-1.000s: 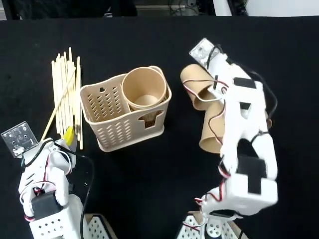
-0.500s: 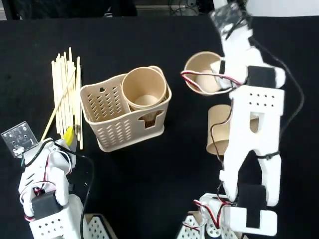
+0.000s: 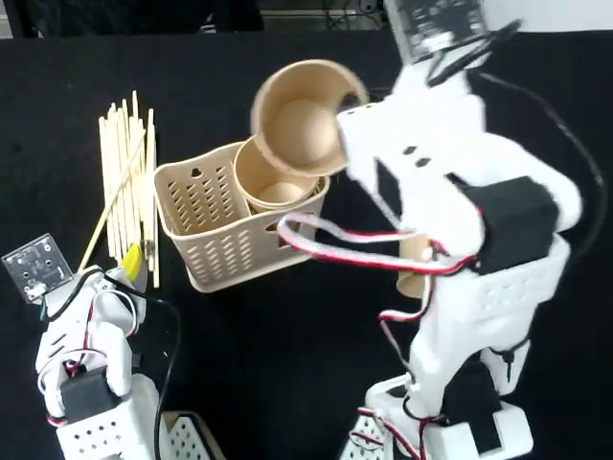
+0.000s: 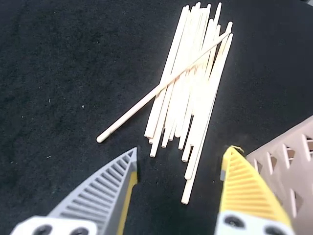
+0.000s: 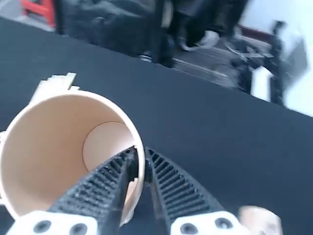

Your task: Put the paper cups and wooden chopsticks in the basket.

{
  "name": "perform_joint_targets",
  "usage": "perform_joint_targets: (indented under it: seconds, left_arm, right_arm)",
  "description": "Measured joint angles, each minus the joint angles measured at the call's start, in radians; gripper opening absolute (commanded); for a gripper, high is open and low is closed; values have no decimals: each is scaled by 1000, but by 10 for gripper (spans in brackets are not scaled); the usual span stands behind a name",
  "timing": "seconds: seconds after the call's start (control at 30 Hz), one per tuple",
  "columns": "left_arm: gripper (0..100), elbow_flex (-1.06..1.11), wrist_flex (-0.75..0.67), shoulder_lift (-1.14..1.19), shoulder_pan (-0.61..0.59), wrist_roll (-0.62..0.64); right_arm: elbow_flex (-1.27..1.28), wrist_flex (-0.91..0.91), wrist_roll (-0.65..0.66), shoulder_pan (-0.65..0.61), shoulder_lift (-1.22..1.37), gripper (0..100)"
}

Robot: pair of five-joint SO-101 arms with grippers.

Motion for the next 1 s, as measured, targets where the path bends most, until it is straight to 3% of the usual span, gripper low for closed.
perform_joint_targets:
  seconds: [0.2, 0.5, 0.8, 1.0]
  left_arm:
    - [274, 0, 0, 0, 0, 0]
    - [274, 0, 0, 0, 0, 0]
    - [274, 0, 0, 0, 0, 0]
    - [274, 0, 0, 0, 0, 0]
  right_arm:
    - [6, 2, -35, -104, -2, 12]
    - [195, 2, -37, -104, -2, 21]
    - [250, 2, 29, -109, -2, 314]
    - [250, -34, 84, -126, -2, 289]
